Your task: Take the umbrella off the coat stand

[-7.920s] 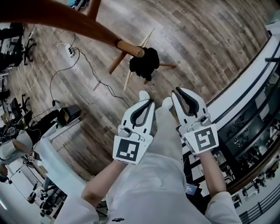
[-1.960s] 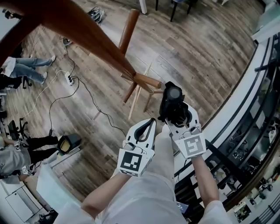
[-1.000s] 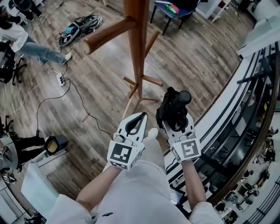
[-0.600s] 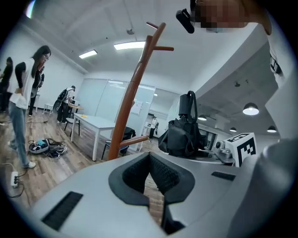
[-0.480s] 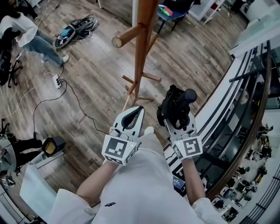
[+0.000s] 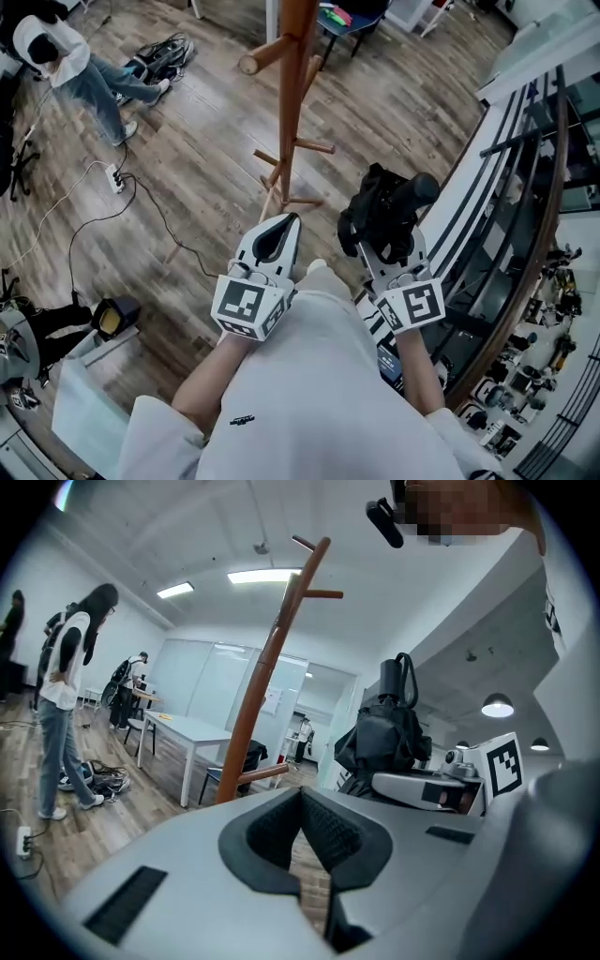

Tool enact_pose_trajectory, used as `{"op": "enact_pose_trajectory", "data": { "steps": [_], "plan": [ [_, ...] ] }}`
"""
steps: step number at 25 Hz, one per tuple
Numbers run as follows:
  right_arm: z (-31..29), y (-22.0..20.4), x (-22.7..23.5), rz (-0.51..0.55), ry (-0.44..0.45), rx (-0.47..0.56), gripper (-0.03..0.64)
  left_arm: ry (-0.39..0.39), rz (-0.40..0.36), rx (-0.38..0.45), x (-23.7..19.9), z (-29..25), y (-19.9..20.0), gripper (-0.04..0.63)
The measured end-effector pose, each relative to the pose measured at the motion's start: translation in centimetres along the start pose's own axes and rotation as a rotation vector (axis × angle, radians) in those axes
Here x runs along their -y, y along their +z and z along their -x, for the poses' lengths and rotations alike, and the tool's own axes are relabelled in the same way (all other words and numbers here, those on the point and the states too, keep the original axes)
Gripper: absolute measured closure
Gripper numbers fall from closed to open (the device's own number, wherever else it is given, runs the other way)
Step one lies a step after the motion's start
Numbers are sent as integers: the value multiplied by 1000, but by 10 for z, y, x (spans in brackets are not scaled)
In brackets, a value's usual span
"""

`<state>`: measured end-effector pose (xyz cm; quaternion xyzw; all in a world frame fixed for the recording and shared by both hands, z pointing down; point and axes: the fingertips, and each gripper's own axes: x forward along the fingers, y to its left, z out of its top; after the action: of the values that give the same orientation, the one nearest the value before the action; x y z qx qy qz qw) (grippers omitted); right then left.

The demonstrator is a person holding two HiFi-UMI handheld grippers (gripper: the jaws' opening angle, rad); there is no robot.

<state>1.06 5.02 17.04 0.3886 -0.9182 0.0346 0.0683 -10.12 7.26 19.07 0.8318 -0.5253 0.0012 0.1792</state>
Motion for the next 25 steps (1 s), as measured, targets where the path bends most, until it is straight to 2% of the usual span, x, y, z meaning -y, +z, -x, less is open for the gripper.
{"op": "enact_pose_trajectory", "data": {
  "steps": [7,16,25],
  "plan": [
    [31,6,-5,-39,-29,3,362,-7,-28,35,4,14,15,575],
    [62,19,-9,-63,-69,18,362,-3,-45,22,8,25,16,575],
    [84,9,-12,-97,-68,12,362,-3,-59,27,18,34,12,575]
  ]
}}
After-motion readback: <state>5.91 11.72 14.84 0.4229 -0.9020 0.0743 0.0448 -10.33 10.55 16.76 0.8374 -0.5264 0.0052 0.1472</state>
